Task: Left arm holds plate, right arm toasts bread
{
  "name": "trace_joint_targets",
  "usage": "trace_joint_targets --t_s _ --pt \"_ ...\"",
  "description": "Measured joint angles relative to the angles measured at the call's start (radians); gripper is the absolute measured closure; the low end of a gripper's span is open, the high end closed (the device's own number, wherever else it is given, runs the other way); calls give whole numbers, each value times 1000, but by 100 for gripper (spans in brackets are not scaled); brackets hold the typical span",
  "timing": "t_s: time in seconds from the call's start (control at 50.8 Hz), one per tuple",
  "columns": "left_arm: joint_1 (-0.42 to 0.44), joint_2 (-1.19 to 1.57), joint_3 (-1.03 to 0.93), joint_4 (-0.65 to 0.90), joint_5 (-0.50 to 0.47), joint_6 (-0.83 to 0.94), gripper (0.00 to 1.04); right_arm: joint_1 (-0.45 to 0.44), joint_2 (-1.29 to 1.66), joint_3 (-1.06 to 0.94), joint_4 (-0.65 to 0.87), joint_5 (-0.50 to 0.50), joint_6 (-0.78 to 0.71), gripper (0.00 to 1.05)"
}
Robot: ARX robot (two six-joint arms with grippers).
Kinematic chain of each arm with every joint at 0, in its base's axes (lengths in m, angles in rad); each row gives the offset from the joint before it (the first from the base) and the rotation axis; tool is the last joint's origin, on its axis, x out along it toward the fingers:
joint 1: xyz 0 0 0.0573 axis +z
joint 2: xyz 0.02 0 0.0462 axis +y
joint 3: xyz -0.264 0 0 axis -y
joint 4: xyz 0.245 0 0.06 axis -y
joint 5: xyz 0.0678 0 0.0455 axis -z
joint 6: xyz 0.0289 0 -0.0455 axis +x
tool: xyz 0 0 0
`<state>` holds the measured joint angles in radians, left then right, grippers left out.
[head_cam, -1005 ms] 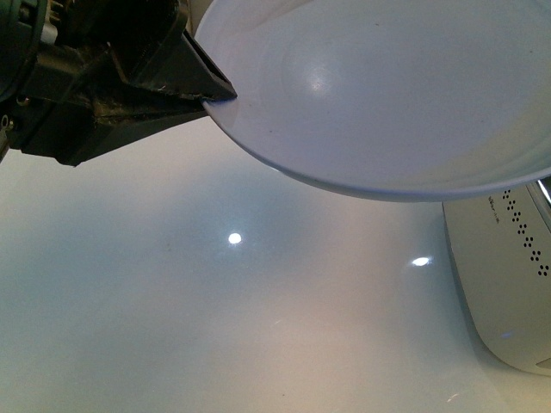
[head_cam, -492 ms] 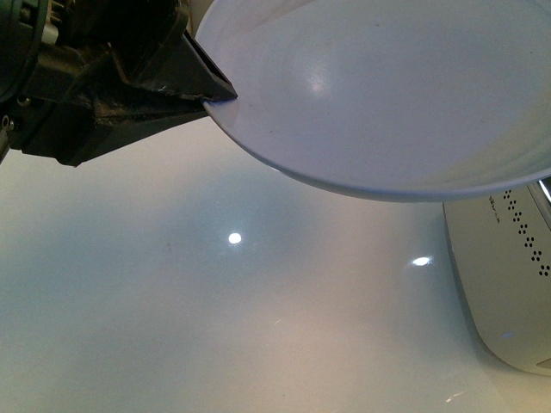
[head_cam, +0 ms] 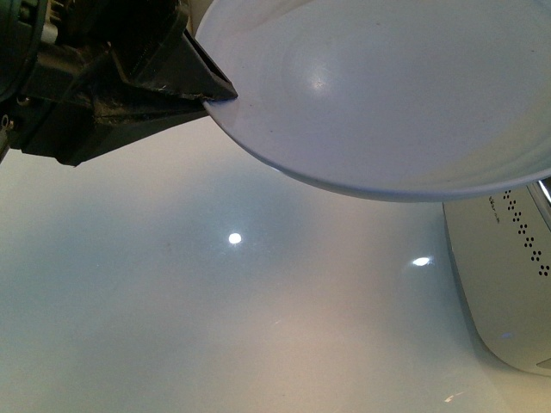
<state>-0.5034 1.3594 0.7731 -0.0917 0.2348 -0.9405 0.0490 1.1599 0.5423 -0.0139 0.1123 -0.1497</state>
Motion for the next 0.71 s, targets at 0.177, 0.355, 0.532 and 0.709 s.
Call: trace_joint_targets --t_s 0.177,0.355,0.532,0.709 --pt "0 0 0 0 0 0 102 16 23 -62 47 35 37 101" --pt "0 0 0 0 0 0 102 24 30 -92 67 44 71 81" --pt "0 0 0 0 0 0 102 25 30 -111 72 45 78 60" --pt "0 0 0 0 0 0 102 10 -17 -120 72 48 88 30"
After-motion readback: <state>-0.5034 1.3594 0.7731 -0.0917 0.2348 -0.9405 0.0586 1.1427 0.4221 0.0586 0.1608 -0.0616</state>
